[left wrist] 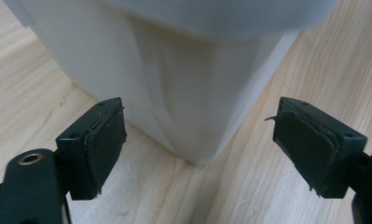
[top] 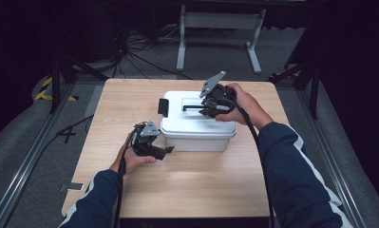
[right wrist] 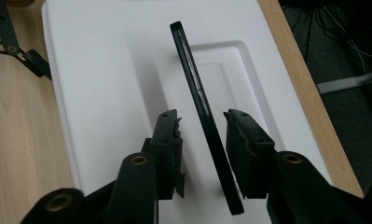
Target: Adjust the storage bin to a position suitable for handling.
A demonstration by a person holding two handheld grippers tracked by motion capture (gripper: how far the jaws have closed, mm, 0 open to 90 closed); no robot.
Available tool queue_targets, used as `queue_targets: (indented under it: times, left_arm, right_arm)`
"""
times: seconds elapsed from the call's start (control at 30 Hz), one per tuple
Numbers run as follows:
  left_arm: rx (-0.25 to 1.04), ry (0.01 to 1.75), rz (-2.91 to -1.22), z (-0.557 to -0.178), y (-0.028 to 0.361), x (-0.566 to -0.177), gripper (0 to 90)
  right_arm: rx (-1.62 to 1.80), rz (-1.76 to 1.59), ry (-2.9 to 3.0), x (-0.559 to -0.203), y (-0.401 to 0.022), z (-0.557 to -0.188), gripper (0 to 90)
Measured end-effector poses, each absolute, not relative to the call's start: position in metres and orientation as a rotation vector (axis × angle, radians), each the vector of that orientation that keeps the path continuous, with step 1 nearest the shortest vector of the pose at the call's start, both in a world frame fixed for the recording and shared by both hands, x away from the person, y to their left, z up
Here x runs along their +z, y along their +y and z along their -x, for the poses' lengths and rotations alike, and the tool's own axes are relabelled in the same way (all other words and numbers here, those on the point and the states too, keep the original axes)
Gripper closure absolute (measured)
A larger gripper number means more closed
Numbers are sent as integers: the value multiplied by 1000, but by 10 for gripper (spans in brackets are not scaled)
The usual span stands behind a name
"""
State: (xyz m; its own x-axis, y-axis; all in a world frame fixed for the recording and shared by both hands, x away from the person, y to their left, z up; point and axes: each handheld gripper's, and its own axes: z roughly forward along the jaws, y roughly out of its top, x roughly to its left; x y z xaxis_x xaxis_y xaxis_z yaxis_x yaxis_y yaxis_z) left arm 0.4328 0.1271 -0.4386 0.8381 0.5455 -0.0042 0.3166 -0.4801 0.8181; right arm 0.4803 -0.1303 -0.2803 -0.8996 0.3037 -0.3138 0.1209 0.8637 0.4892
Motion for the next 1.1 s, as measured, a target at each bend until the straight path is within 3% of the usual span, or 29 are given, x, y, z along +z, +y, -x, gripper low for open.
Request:
queue_targets:
  times: [0.27,1.1]
  left_arm:
    - [341,591,-2136,-431,126,-435,287]
    - [332,537,-2151,-419,120,-423,338]
  right_arm:
    - [561,-261,2653,-280,-117,-485,788]
    - [505,-118,2699,-277,-125,-472,841]
